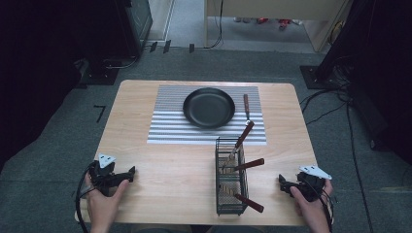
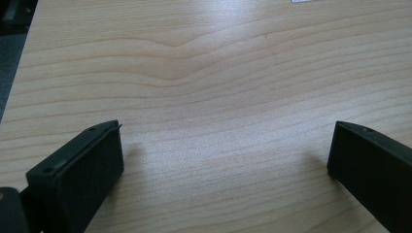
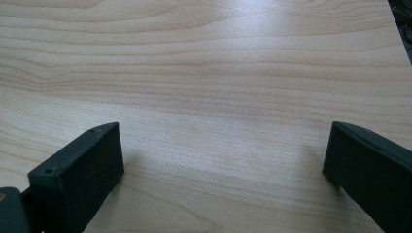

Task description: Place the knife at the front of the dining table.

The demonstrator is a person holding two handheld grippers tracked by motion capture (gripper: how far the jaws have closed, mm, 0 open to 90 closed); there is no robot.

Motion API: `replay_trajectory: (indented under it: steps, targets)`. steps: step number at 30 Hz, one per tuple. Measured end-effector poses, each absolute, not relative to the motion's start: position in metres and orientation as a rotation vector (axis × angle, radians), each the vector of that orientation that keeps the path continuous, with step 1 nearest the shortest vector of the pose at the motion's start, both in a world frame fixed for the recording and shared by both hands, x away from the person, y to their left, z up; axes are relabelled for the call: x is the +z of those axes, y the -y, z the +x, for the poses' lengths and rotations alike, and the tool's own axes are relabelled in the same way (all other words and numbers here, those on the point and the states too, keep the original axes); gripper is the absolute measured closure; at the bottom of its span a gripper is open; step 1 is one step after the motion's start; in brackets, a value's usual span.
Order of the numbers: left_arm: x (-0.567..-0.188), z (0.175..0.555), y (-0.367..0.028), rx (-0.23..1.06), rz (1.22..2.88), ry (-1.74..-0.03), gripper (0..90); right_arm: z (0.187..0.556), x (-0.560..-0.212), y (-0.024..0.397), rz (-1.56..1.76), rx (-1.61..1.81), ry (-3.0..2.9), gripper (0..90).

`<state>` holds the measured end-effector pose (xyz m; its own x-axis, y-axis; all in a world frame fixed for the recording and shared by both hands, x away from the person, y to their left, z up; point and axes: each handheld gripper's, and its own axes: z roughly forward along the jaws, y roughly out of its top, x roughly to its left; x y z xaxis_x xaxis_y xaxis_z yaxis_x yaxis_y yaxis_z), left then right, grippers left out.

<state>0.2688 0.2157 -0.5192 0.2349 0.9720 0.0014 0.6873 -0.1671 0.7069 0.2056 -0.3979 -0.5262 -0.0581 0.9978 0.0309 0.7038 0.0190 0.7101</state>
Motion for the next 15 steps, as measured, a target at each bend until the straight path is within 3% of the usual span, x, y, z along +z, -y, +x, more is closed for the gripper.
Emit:
replay_trajectory:
  steps: [15]
  targets:
    - [-0.509,0.267,-0.208,0.623,1.855,-1.584,0.0,0.206,-0.526,0.398,1.732,0.788,-1.812,0.5]
